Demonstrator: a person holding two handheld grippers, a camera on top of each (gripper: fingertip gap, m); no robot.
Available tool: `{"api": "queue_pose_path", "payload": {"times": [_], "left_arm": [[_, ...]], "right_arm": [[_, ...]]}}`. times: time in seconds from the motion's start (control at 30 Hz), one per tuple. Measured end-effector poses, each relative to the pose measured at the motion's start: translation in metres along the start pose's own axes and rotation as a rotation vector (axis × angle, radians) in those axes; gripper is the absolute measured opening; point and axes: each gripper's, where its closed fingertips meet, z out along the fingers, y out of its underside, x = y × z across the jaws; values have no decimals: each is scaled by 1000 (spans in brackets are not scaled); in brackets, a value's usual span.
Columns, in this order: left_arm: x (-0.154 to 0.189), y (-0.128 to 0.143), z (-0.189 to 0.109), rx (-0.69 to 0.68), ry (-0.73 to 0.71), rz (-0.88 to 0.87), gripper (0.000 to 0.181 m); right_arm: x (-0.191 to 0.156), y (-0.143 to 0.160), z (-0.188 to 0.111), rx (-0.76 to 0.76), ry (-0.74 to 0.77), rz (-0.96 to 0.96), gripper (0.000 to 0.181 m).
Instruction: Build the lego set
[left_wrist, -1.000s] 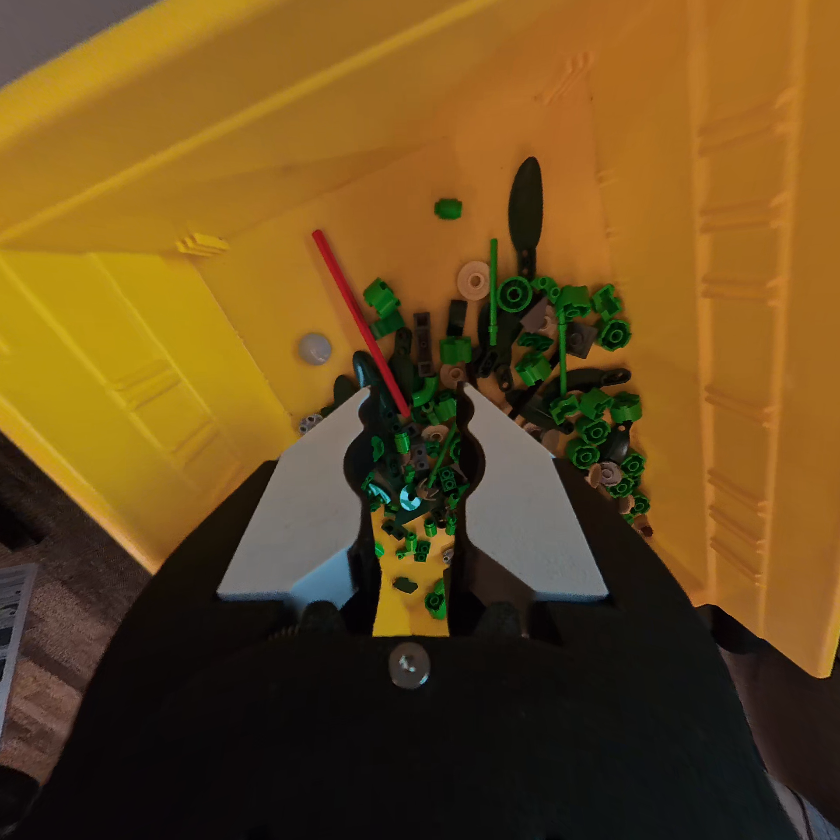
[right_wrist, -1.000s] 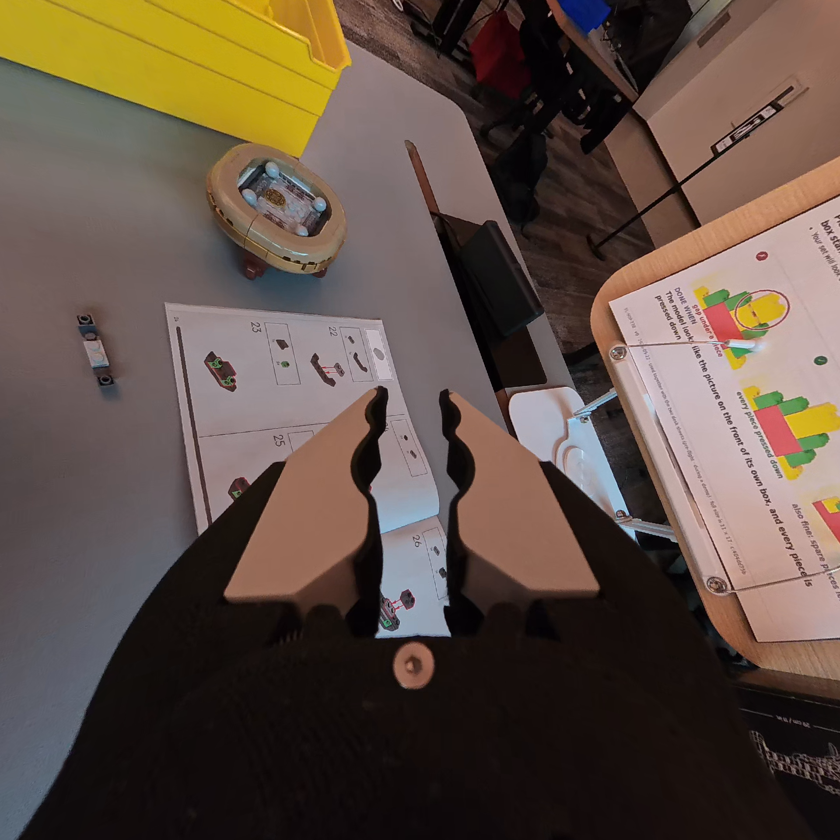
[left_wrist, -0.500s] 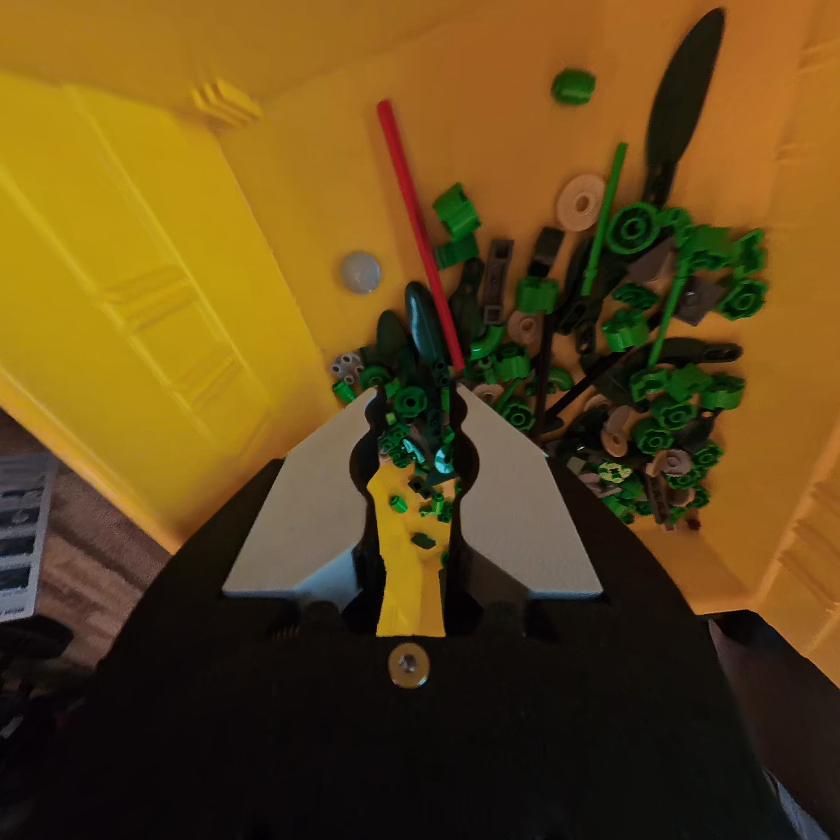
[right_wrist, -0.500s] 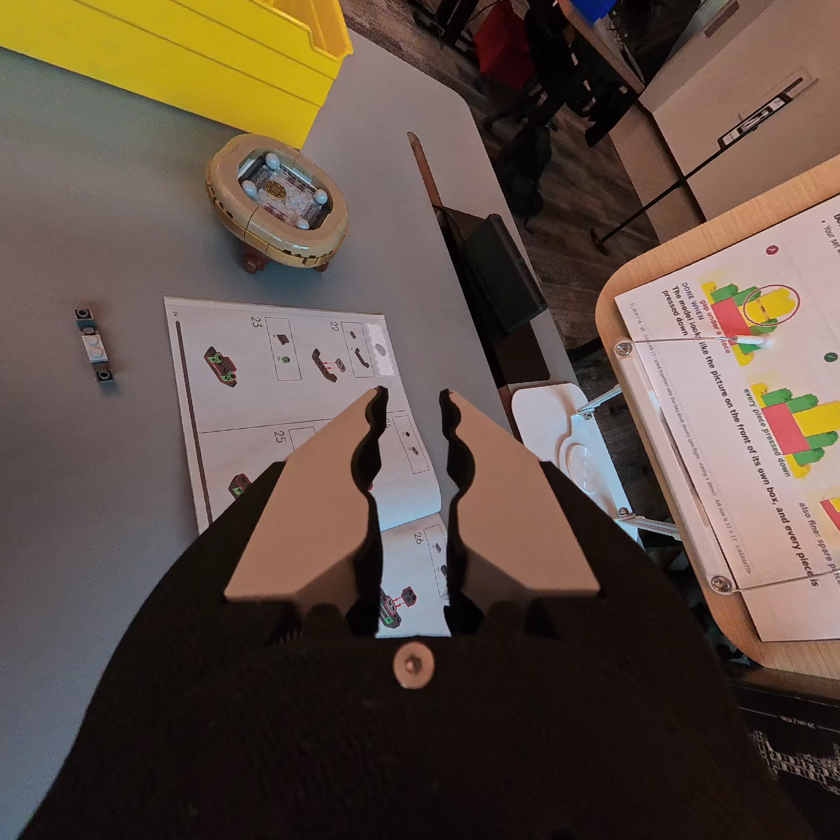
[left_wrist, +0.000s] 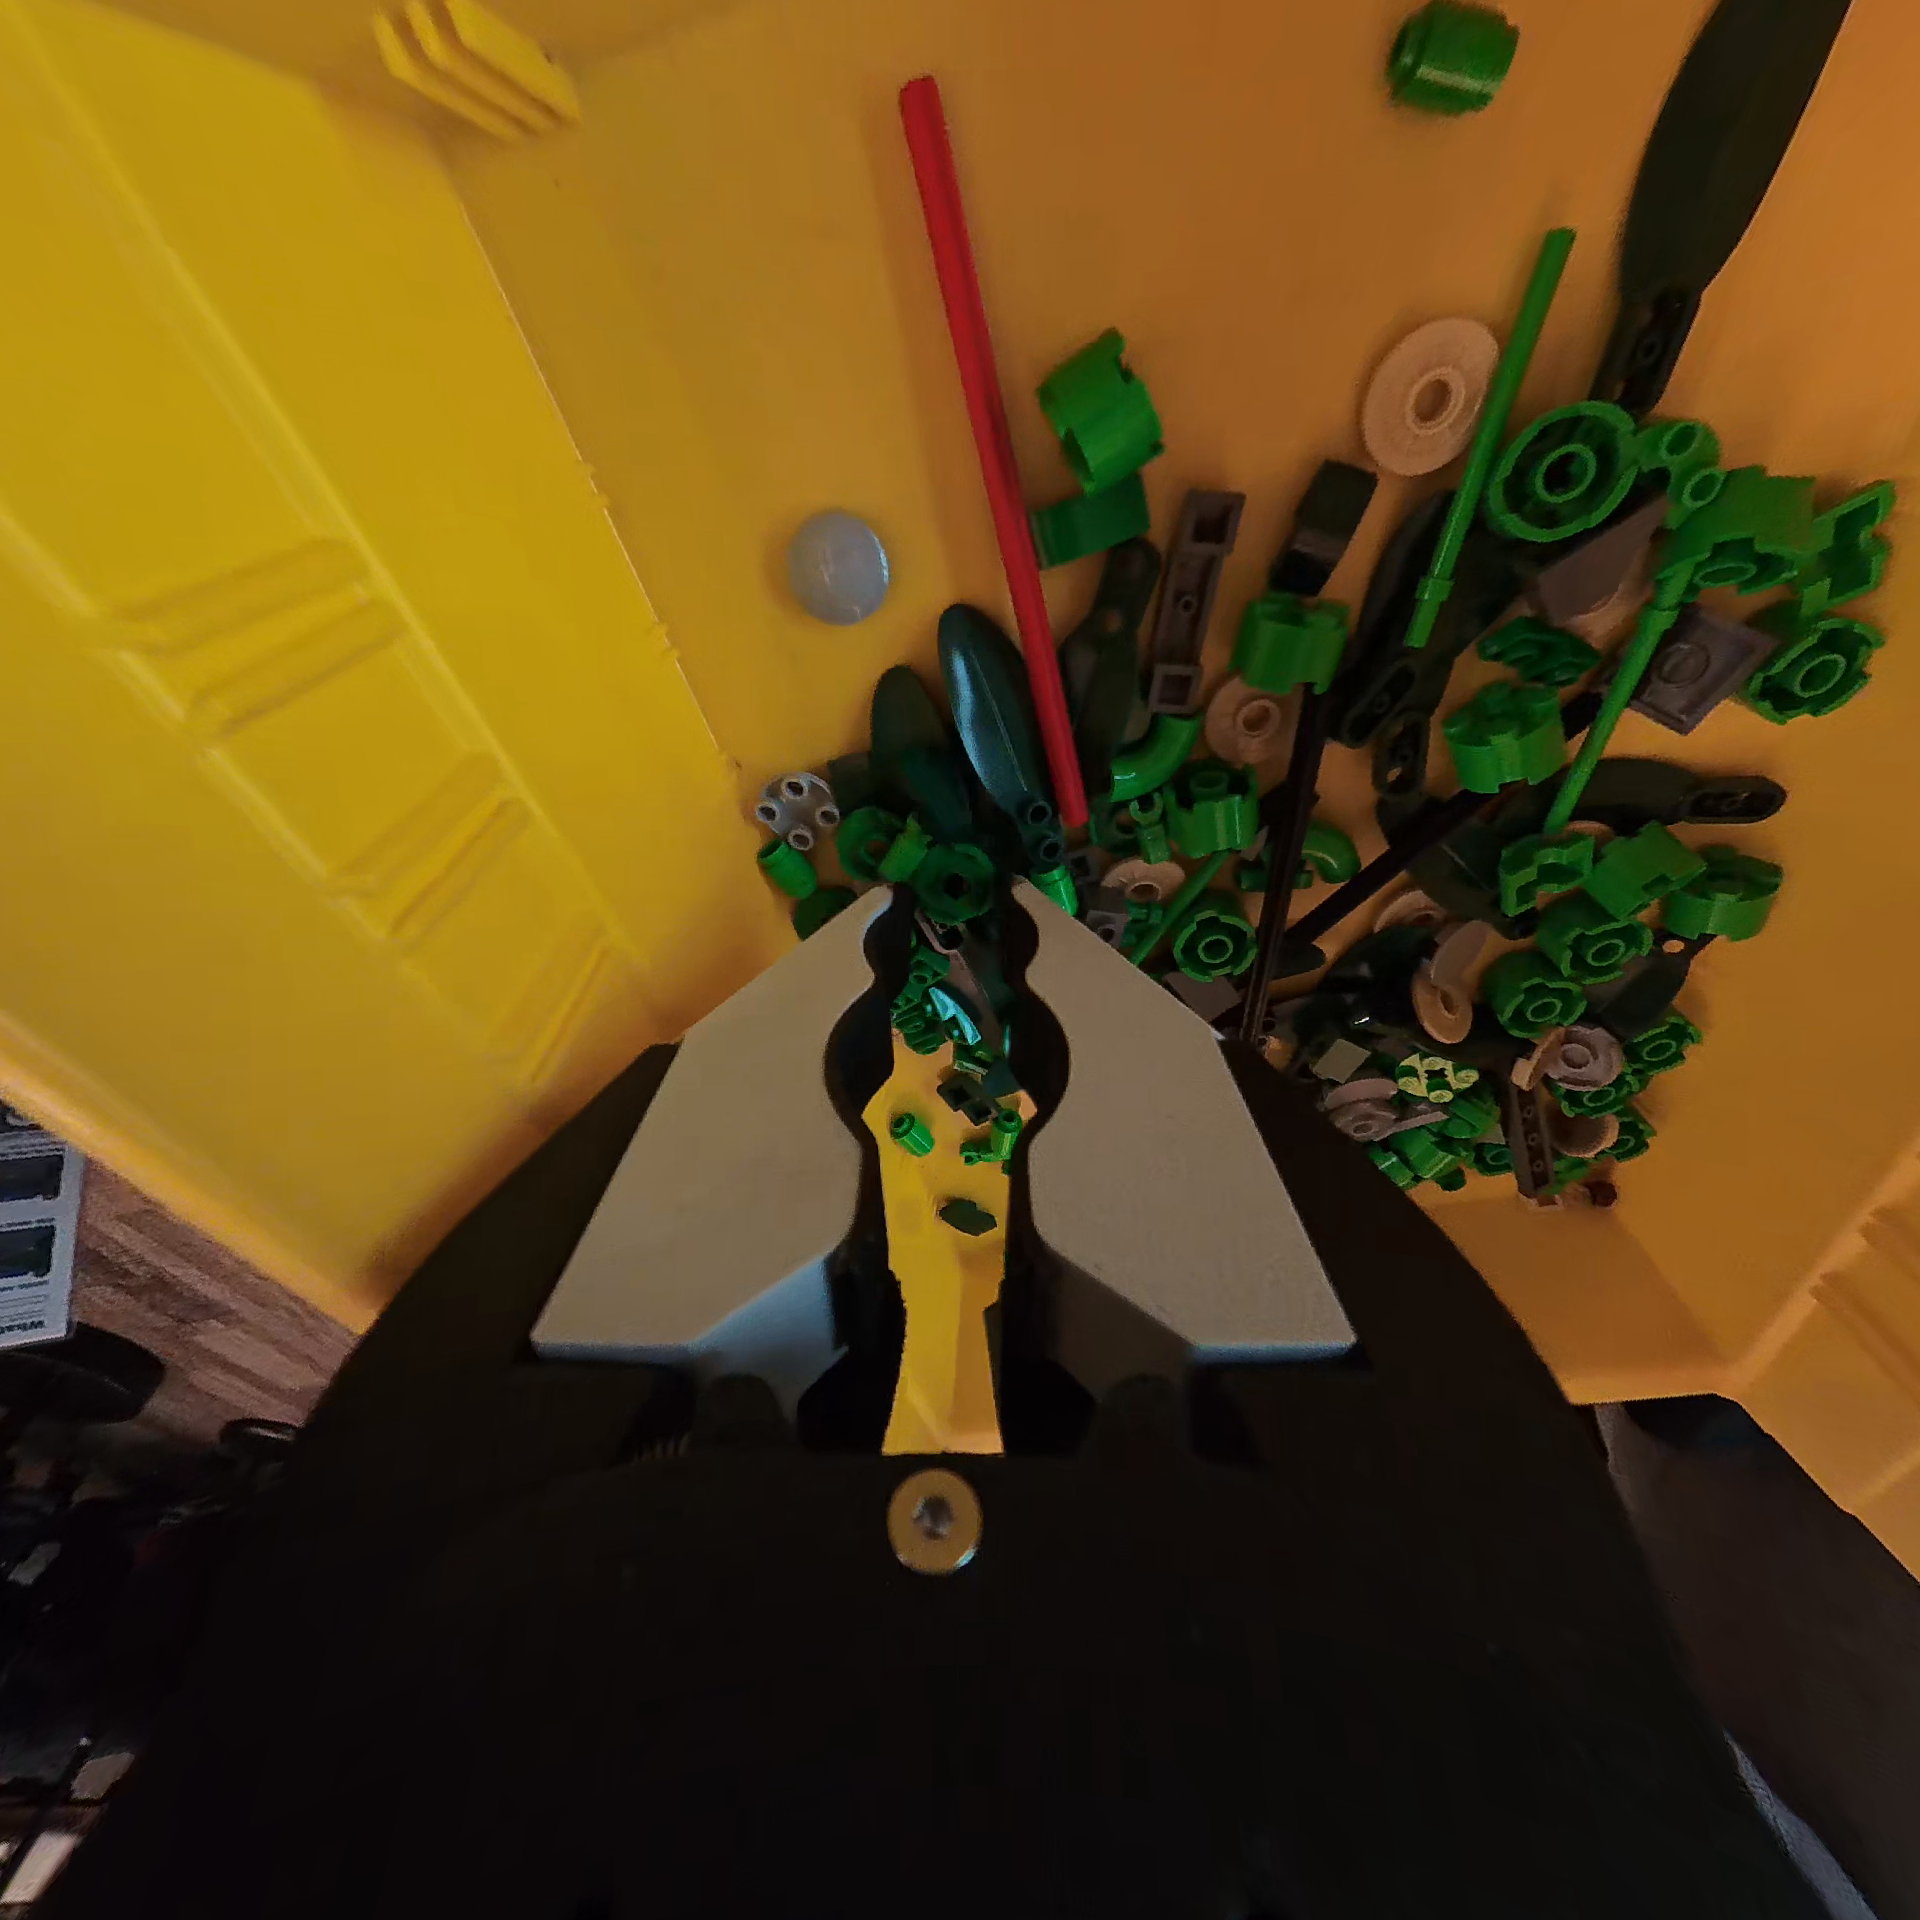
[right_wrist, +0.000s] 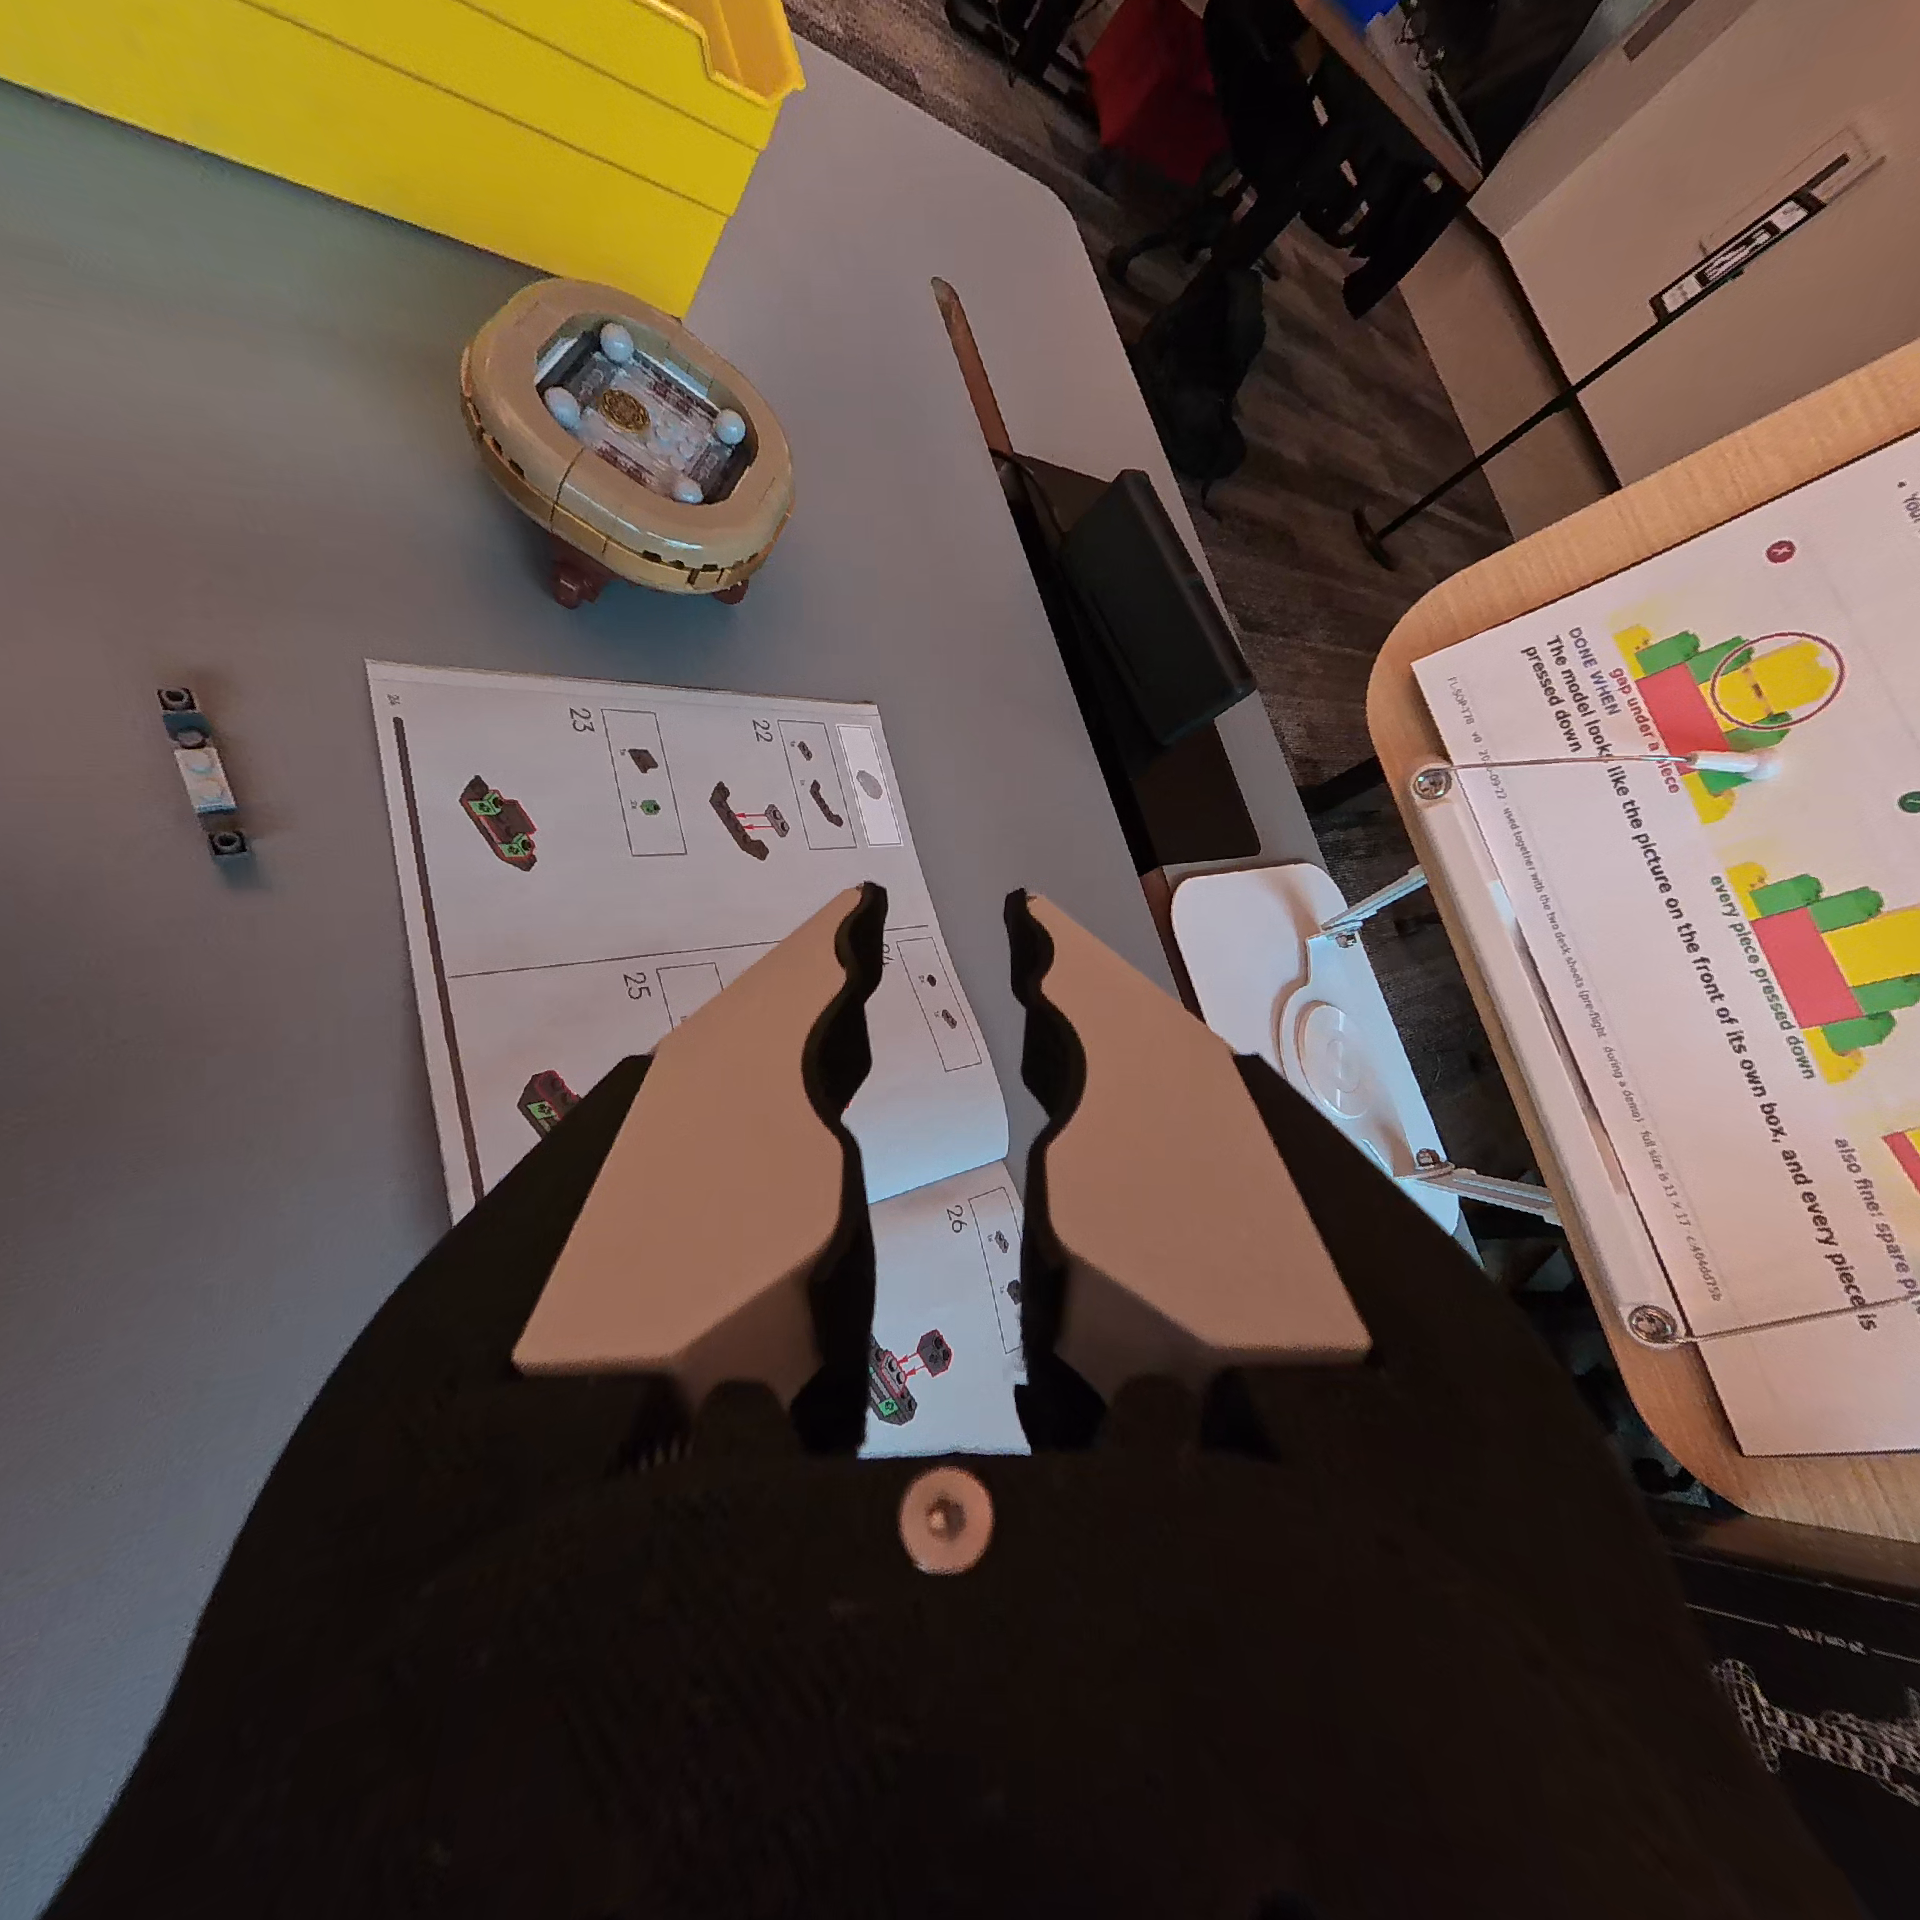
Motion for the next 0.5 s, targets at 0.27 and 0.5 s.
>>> {"api": "queue_pose_path", "payload": {"times": [0.27, 0.5], "left_arm": [[6, -12, -8, 65, -10, 61, 14], [23, -53, -30, 281, 46, 95, 14]], "right_arm": [[0, 1, 1, -5, -1, -2, 22], [-2, 3, 3, -11, -9, -2, 22]]}}
